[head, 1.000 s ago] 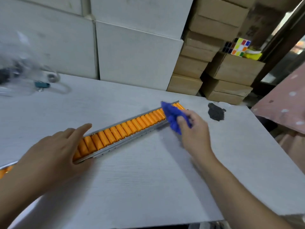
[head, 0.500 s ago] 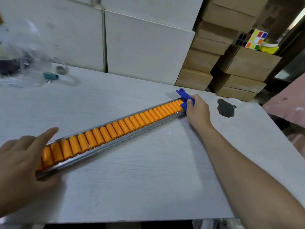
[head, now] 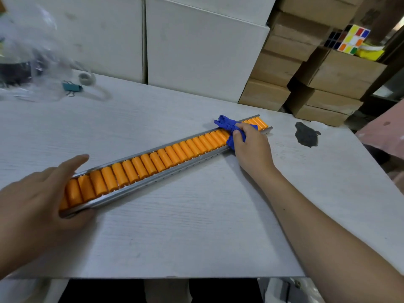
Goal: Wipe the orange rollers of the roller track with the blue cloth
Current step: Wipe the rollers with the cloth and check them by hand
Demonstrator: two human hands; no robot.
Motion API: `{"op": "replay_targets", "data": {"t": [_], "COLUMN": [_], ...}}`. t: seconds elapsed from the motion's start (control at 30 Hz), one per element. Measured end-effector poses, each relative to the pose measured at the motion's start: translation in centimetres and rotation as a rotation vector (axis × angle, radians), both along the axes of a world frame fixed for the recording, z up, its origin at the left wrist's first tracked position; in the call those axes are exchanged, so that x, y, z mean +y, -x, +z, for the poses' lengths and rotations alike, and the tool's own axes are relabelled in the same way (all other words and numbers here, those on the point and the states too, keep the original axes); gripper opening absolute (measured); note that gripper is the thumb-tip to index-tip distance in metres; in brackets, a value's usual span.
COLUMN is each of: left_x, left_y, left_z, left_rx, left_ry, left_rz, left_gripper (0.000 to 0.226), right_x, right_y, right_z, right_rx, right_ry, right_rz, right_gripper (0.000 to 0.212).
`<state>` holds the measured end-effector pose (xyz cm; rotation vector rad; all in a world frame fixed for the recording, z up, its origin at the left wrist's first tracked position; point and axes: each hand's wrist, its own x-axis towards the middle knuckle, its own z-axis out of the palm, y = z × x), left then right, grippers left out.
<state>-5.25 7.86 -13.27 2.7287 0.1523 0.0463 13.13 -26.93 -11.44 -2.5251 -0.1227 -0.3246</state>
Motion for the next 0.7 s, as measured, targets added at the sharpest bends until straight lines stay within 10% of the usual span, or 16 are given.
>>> {"op": "replay_targets", "data": {"t": [0.7], "left_x": [1.8], "left_y": [3.4], "left_z": [0.6], "left_rx": [-0.217], "left_ry": [0.133], "left_rz": [0.054], "left_gripper": [0.096], "right_x": [8.0], "right_y": [7.5], "right_z": [1.1], "right_rx": [0.017], "right_ry": [0.082], "right_rz": [0.182], "right_gripper": [0.029]}}
